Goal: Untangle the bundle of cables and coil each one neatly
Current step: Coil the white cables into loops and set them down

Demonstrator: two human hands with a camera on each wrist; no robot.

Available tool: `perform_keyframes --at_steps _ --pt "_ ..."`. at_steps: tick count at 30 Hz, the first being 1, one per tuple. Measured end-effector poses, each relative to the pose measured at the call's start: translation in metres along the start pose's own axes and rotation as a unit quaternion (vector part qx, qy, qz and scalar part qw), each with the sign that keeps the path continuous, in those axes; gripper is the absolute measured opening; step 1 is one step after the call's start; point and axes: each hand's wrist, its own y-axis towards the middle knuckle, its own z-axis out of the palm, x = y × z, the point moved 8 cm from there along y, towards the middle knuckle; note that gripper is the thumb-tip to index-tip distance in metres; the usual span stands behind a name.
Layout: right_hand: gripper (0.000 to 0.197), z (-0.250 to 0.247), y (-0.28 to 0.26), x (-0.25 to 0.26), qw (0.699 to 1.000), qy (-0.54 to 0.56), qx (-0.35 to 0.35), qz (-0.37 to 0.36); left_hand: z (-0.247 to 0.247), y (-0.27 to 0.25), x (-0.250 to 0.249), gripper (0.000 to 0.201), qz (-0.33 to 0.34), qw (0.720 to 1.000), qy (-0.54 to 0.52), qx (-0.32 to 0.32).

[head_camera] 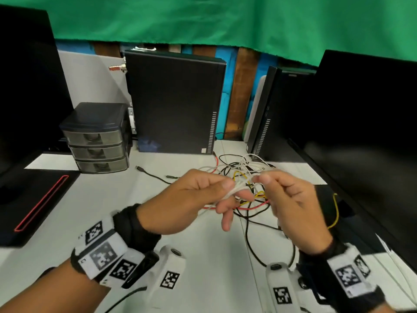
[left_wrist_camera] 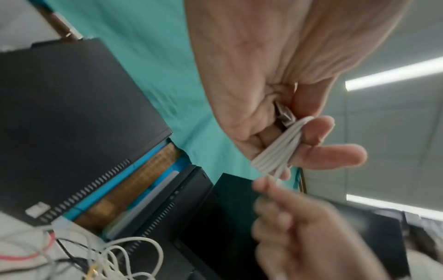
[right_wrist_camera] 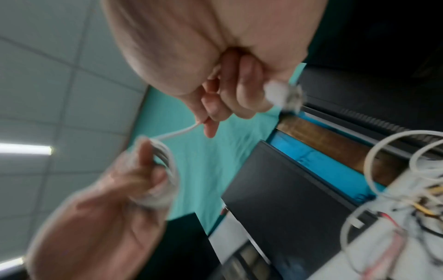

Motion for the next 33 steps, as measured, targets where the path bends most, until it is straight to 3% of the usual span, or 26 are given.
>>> perform_keyframes --at_steps 3,5,7,10,11,13,16,19,22,24,25,27,29,33 --pt "0.031 0.040 -0.015 -0.028 0.997 -0.004 0.074 0.025 -0.008 -0.001 -0.007 0.038 0.019 0.995 -0.097 -0.026" --pt "0.032 0.056 -0.021 -0.029 0.996 -0.023 0.083 0.018 -0.012 -0.003 -0.006 0.043 0.013 0.991 -0.130 -0.017" --pt "0.026 0.043 -0.015 -0.019 0.998 -0.056 0.015 -0.008 -0.011 -0.005 -0.004 0.050 -0.009 0.995 -0.098 0.017" --pt "0.021 -0.002 -0.003 0.002 0.986 -0.094 -0.130 -0.050 -0.013 -0.005 0.009 0.040 -0.077 0.989 0.127 0.026" --pt "0.019 -0.010 -0.002 0.008 0.981 -0.105 -0.147 -0.068 -0.014 -0.005 0.015 0.038 -0.099 0.981 0.167 0.020" --pt "0.017 -0.012 -0.003 0.010 0.976 -0.131 -0.151 -0.090 -0.012 -0.005 0.024 0.041 -0.132 0.980 0.150 0.024" --pt "0.017 -0.004 -0.001 -0.012 0.978 -0.155 -0.124 -0.068 -0.009 -0.002 0.012 0.037 -0.097 0.995 0.006 0.005" --pt "0.022 0.026 -0.008 -0.042 0.986 -0.165 0.009 0.003 -0.025 -0.001 -0.005 0.036 -0.039 0.984 -0.144 -0.099" --pt "0.024 0.061 -0.030 -0.060 0.977 -0.158 0.129 0.065 -0.045 -0.002 -0.001 0.038 -0.032 0.958 -0.198 -0.205" --pt "0.023 0.072 -0.035 -0.058 0.971 -0.149 0.165 0.088 -0.049 -0.002 0.004 0.038 -0.044 0.952 -0.194 -0.233" --pt "0.021 0.072 -0.035 -0.052 0.974 -0.116 0.165 0.099 -0.049 -0.002 0.007 0.038 -0.050 0.953 -0.188 -0.234" --pt "0.043 0.061 -0.029 -0.033 0.987 -0.040 0.120 0.094 -0.045 -0.001 0.011 0.039 -0.059 0.960 -0.161 -0.223" --pt "0.059 0.044 -0.022 -0.007 0.997 -0.024 0.058 0.037 -0.037 0.001 0.014 0.038 -0.071 0.968 -0.132 -0.200" --pt "0.056 0.052 -0.025 0.013 0.997 -0.044 0.062 -0.027 -0.006 0.006 0.030 0.043 -0.109 0.975 -0.140 -0.131"
